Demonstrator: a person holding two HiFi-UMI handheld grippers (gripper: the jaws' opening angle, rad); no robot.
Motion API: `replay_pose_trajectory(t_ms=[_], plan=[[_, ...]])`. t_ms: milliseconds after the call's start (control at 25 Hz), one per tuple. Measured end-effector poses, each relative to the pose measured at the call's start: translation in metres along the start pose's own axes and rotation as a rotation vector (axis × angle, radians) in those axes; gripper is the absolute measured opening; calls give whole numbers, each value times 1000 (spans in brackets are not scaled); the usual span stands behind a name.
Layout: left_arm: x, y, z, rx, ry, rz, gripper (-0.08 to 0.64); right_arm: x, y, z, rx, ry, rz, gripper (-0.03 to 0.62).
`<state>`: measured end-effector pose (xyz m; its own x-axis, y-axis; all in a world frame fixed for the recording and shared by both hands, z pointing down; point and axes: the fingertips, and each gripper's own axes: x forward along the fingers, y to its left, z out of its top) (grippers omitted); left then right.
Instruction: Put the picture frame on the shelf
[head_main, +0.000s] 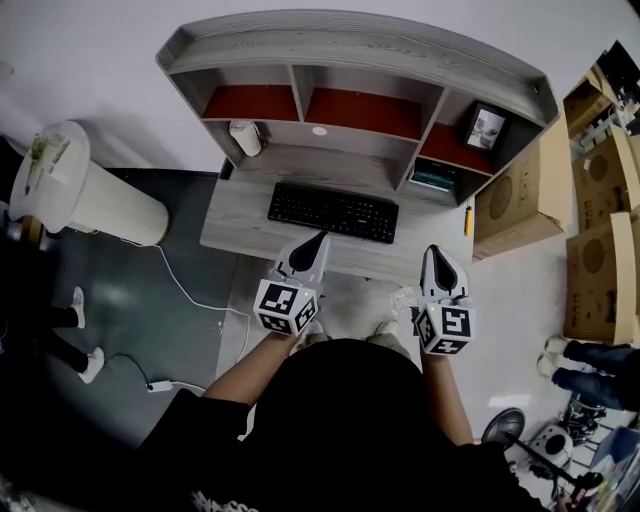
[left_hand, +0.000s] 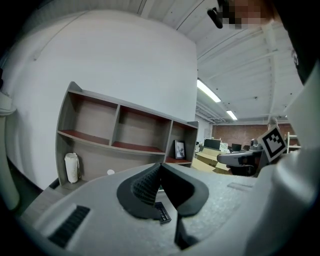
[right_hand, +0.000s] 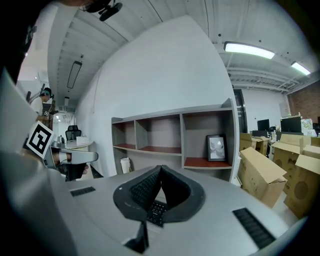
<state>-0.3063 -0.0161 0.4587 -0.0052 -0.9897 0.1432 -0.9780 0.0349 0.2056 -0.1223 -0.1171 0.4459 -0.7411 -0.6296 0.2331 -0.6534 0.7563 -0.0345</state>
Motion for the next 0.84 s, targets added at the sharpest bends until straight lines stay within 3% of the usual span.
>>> replay_pose_trajectory(t_ms=[600, 840], plan=[[-35, 37, 6, 10, -25, -45, 17, -7, 58, -5, -29, -12, -52, 12], [-47, 52, 3, 7, -20, -48, 17, 1, 82, 0, -31, -19, -36, 12]])
